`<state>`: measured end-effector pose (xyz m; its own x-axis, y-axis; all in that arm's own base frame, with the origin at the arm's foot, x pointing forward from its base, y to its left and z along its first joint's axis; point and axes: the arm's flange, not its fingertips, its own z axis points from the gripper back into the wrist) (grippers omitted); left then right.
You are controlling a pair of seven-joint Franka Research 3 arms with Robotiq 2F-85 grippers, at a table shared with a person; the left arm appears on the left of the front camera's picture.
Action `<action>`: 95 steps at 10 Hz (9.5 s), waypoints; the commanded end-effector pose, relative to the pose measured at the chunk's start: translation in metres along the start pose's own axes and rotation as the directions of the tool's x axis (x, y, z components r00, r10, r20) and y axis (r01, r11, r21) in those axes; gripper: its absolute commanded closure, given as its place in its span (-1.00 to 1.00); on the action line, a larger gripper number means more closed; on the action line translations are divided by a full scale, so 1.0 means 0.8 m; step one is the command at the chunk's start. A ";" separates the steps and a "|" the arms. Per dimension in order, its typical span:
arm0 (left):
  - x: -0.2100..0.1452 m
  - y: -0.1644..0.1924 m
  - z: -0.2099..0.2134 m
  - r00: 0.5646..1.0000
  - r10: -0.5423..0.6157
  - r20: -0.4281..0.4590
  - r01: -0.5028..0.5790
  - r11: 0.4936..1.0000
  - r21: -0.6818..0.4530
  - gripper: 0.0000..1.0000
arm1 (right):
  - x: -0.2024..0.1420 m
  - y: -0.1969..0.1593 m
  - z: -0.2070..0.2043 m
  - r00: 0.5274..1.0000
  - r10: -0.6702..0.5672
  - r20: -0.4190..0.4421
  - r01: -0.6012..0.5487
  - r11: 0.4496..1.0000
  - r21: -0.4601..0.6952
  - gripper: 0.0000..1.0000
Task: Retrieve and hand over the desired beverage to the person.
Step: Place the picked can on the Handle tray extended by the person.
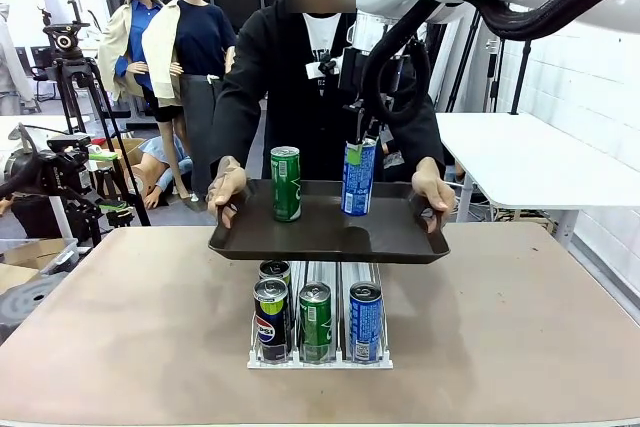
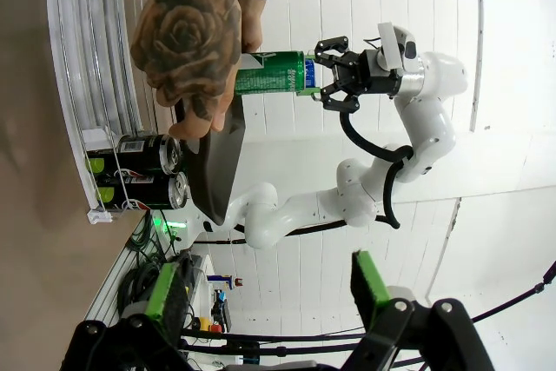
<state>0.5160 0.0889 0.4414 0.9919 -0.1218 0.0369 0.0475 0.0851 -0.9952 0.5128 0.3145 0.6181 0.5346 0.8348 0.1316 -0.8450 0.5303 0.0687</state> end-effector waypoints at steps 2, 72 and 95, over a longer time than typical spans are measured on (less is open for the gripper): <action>-0.001 -0.001 0.001 1.000 -0.002 0.005 0.002 1.000 0.012 -1.00 | 0.000 -0.006 0.002 1.000 0.025 -0.002 -0.025 0.999 0.027 1.00; -0.001 -0.001 0.001 1.000 -0.002 0.005 0.002 1.000 0.012 -1.00 | -0.461 -0.122 -0.165 0.504 -0.760 0.411 -0.056 0.445 0.894 -1.00; -0.001 -0.001 0.001 1.000 -0.002 0.005 0.002 1.000 0.012 -1.00 | -0.463 -0.120 -0.159 0.517 -0.758 0.397 -0.045 0.439 0.897 -1.00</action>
<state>0.5159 0.0896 0.4413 0.9920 -0.1205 0.0368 0.0473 0.0852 -0.9952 0.3968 -0.0261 0.4385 0.9114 -0.0316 0.4103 -0.4082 0.0559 0.9112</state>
